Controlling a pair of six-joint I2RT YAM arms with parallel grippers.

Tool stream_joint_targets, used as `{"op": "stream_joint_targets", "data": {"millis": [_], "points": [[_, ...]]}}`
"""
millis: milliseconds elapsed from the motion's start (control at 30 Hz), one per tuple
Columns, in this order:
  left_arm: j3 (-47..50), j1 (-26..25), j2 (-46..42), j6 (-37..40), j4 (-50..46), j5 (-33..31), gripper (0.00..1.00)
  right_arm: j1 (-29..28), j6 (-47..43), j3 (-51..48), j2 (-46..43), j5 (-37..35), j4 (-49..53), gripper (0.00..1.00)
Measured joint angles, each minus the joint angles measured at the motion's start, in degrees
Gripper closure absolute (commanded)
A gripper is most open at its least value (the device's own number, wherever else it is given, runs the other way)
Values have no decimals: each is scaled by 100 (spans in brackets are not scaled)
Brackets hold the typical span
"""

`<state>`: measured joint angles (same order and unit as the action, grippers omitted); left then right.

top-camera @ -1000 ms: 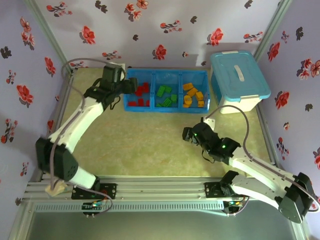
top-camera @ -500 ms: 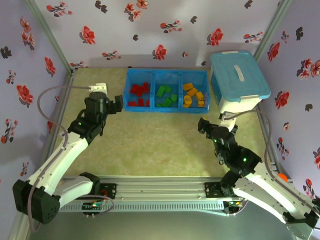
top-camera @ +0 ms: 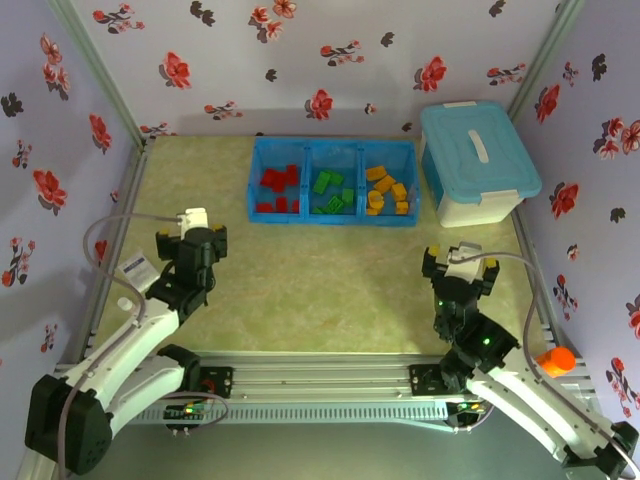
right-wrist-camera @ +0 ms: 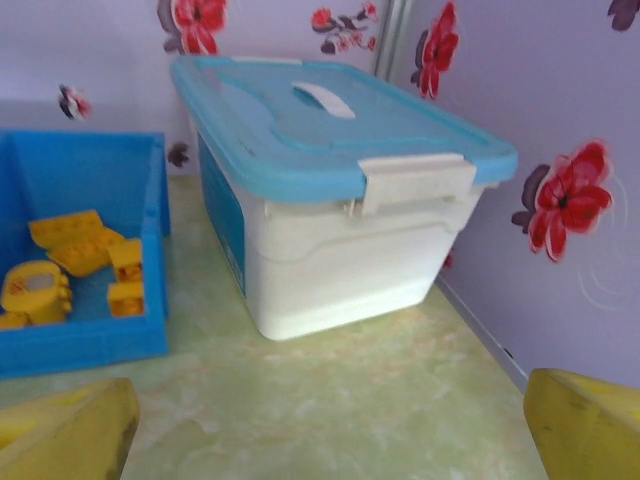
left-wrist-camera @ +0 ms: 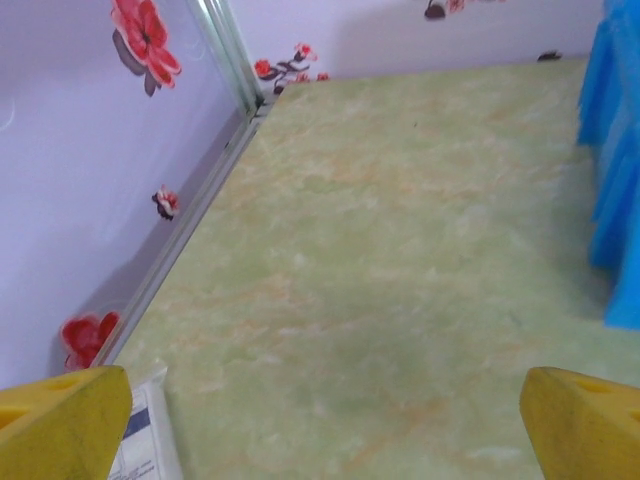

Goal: Sort the legos into containers by color
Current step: Reset both arms

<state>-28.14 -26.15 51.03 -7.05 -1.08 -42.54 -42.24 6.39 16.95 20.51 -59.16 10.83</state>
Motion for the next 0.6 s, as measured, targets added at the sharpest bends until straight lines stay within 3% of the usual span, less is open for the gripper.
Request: {"op": "stream_joint_targets", "data": {"millis": [300,600], "points": [[1156,2,-236,275,1086,-317,0,107,136,-706,0,-243,-35,1],[1993,173,-369,356,2216,-669,0,1425,173,-1139,44,-256,-1248,1]]}}
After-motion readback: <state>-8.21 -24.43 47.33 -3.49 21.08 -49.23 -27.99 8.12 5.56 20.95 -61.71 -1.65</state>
